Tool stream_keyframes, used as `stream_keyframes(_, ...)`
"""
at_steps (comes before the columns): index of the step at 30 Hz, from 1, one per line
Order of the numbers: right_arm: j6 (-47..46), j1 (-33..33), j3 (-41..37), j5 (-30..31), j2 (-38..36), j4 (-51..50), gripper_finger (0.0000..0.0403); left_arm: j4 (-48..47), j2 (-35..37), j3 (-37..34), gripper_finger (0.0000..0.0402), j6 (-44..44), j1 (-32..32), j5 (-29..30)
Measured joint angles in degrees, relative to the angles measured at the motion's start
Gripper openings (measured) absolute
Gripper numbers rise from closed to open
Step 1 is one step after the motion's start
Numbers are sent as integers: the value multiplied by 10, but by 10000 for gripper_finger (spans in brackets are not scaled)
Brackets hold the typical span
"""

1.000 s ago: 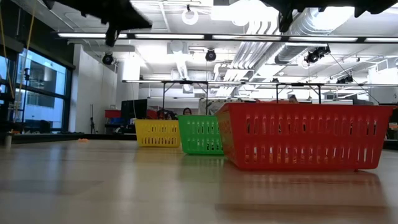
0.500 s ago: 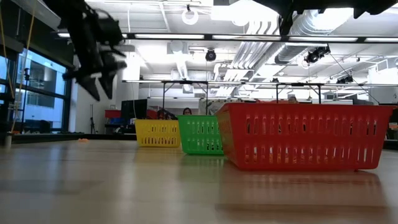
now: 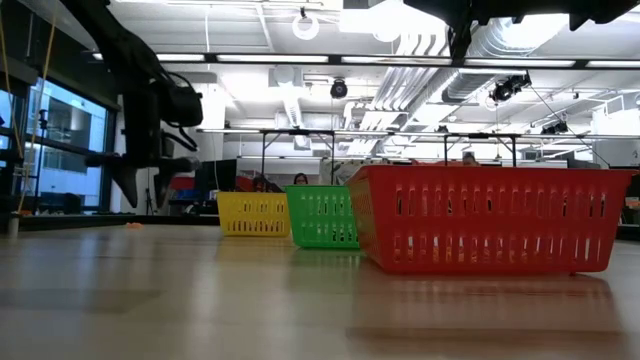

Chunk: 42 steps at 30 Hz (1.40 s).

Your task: Sort Halloween decoration

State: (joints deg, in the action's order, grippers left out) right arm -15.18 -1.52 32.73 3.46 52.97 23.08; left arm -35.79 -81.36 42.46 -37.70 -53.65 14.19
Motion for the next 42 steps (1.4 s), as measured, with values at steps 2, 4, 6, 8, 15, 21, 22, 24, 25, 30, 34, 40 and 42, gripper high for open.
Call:
stream_keyframes(2, 0, 0, 0, 0, 0, -1, 2, 14, -5, -1, 200, -19, 0, 12)
stream_keyframes(4, 0, 0, 0, 0, 0, -1, 2, 27, -9, -1, 200, -35, 0, 22)
stream_keyframes(6, 0, 0, 0, 0, 0, -1, 2, 30, -14, -1, 200, -45, 1, 30)
stream_keyframes(8, 0, 0, 0, 0, 0, -1, 2, 30, -20, -1, 200, -57, 4, 35)
stream_keyframes(15, 0, 0, 0, 0, 0, -2, 2, 29, -28, -41, 200, -155, 30, 70)
stream_keyframes(21, 0, 0, 0, 0, 0, -11, 2, 72, -26, -86, 200, -188, 35, 79)
stream_keyframes(22, 0, 0, 0, 0, 0, -12, 2, 77, -25, -90, 200, -188, 36, 79)
stream_keyframes(24, -3, 0, 0, 0, 0, -12, 2, 87, -25, -97, 200, -188, 38, 78)
stream_keyframes(25, -8, 0, 0, 0, 0, -12, 2, 92, -25, -100, 200, -188, 39, 79)
stream_keyframes(30, -30, 0, 0, -4, 0, -16, 2, 104, -25, -104, 186, -188, 43, 81)
stream_keyframes(34, -33, 0, 0, -11, 0, -16, 2, 108, -26, -104, 131, -187, 43, 73)
stream_keyframes(40, -45, 0, 0, -16, 0, -16, 2, 118, -27, -105, 15, -158, 43, 51)
stream_keyframes(42, -44, 0, 0, -18, 0, -16, 2, 120, -21, -105, 8, -144, 43, 44)
